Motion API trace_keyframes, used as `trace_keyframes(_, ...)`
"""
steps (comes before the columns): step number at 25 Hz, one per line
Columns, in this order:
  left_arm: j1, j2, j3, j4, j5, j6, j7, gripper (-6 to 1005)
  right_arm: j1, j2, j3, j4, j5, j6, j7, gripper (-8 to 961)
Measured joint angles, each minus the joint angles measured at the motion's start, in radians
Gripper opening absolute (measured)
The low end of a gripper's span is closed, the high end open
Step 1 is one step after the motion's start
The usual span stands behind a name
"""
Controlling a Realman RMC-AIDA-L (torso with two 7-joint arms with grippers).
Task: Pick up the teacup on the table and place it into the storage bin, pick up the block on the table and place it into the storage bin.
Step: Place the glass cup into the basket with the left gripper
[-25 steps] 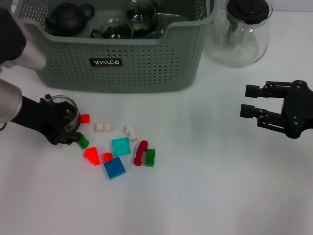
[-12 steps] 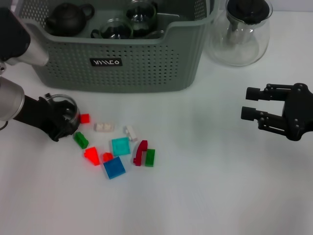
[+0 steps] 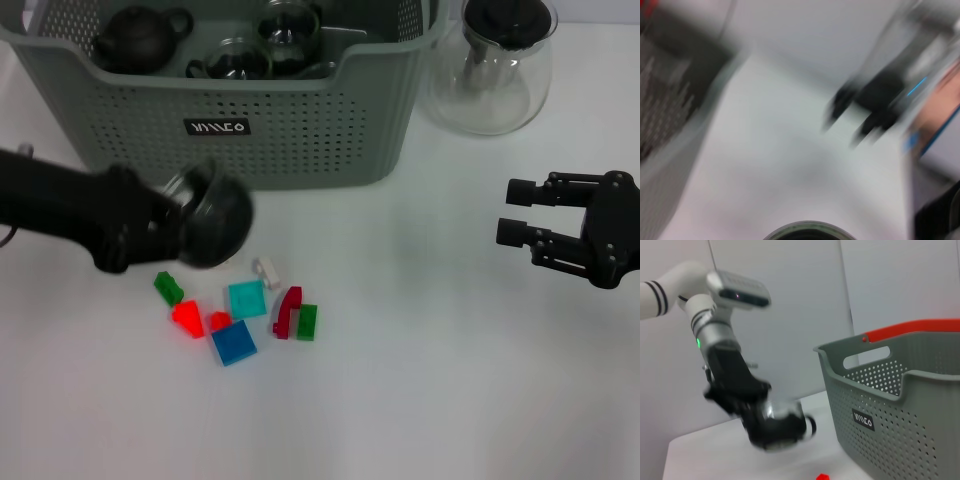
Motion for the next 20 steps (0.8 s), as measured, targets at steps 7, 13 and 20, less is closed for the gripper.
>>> trace_keyframes(7,-0.014,0.036,-0.073,-0.148,-0.497,0.041,0.025,60,0.003,0.0,0.0,0.0,0.0,0.0,-0.001,505)
trace_keyframes(13,-0.074,0.034,-0.08,-0.115,-0.653,-0.193,-0.058,66,0.005,0.0,-0.001,0.0,0.0,0.003,0.0,505)
trace_keyframes(20,-0.29,0.131,0.1,-0.102,-0.245,-0.565,-0.467,72,0.002,0.0,0.001,0.0,0.0,0.0,-0.003,504)
